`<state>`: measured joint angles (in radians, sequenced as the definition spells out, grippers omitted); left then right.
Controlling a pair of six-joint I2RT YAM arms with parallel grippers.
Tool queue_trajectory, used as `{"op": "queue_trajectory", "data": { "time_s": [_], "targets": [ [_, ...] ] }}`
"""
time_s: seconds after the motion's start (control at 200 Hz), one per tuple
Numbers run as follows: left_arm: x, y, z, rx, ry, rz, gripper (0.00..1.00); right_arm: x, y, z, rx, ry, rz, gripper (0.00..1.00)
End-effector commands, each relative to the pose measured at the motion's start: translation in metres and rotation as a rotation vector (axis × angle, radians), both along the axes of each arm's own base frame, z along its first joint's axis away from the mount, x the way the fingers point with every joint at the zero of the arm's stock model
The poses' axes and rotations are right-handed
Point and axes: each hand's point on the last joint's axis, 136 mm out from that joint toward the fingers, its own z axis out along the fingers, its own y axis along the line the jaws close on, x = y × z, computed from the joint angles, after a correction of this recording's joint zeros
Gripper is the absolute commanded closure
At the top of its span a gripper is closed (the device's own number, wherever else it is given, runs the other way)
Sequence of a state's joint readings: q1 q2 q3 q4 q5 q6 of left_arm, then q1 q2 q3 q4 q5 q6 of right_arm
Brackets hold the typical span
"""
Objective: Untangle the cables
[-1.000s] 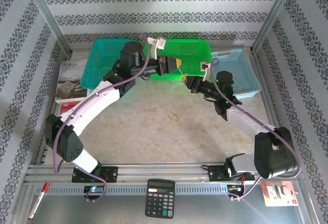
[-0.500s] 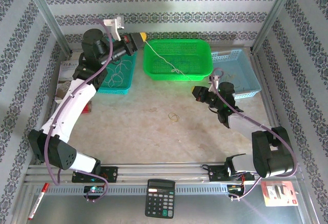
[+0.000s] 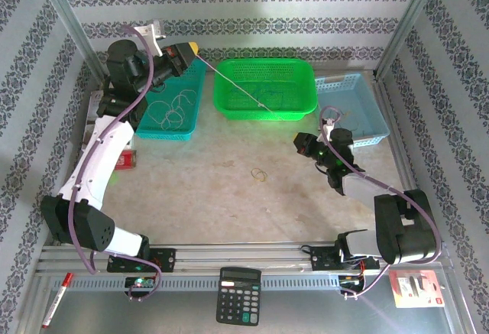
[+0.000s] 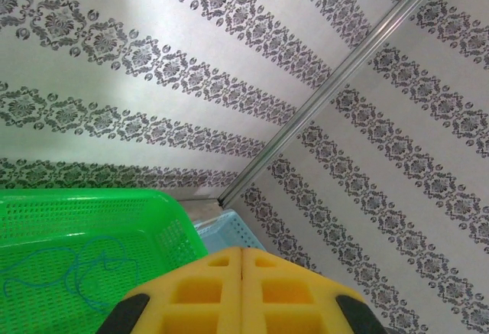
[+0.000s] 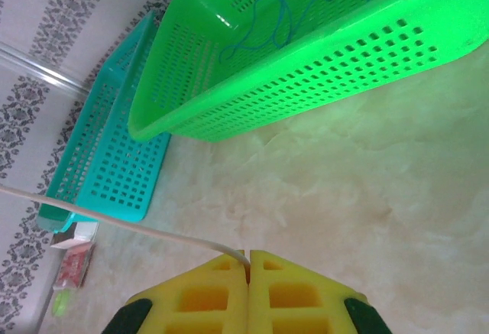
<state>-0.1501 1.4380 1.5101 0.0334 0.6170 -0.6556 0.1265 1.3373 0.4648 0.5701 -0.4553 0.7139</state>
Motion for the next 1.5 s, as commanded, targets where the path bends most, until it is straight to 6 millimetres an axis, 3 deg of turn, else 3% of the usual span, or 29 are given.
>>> {"op": "queue_trajectory", "data": {
  "time_s": [0.0,0.165,0.27,0.455,0.5,0.555,0.605,0.699,0.774,0.929,1.109,1.494],
  "targets": [
    [-0.013,0.018,0.032,-0.007,-0.093,0.048,1.00,0.001,-0.018,-0.018,-0.007,0.055,-0.087,1.00],
    [-0.012,0.024,0.032,-0.007,-0.095,0.069,1.00,0.003,-0.016,-0.018,0.007,0.068,-0.086,1.00],
    [-0.012,0.026,0.032,-0.004,-0.094,0.075,1.00,0.004,-0.009,-0.007,0.020,0.045,-0.058,1.00],
    [-0.010,0.028,0.028,0.022,-0.088,0.086,1.00,-0.001,0.038,0.023,0.018,-0.015,0.092,1.00],
    [-0.009,0.029,0.027,0.035,-0.088,0.095,1.00,-0.004,0.051,0.029,0.015,-0.026,0.129,0.88],
    [-0.007,0.033,0.027,0.059,-0.088,0.117,1.00,-0.006,0.066,0.037,0.014,-0.041,0.171,0.65],
    [-0.005,0.038,0.026,0.084,-0.079,0.146,1.00,-0.008,0.078,0.043,0.012,-0.049,0.204,0.50],
    [-0.002,0.052,0.029,0.141,-0.083,0.212,1.00,-0.012,0.095,0.053,0.012,-0.063,0.254,0.38],
    [0.002,0.066,0.032,0.185,-0.085,0.272,1.00,-0.014,0.103,0.057,0.004,-0.070,0.278,0.33],
    [0.012,0.093,0.033,0.280,-0.080,0.382,1.00,-0.018,0.107,0.053,-0.034,-0.053,0.286,0.32],
    [0.030,0.119,0.018,0.428,-0.075,0.494,1.00,-0.026,0.106,0.041,-0.087,-0.020,0.290,0.32],
    [0.061,0.135,-0.010,0.542,-0.051,0.555,1.00,-0.049,0.096,0.023,-0.169,0.020,0.304,0.32]
  ]
}}
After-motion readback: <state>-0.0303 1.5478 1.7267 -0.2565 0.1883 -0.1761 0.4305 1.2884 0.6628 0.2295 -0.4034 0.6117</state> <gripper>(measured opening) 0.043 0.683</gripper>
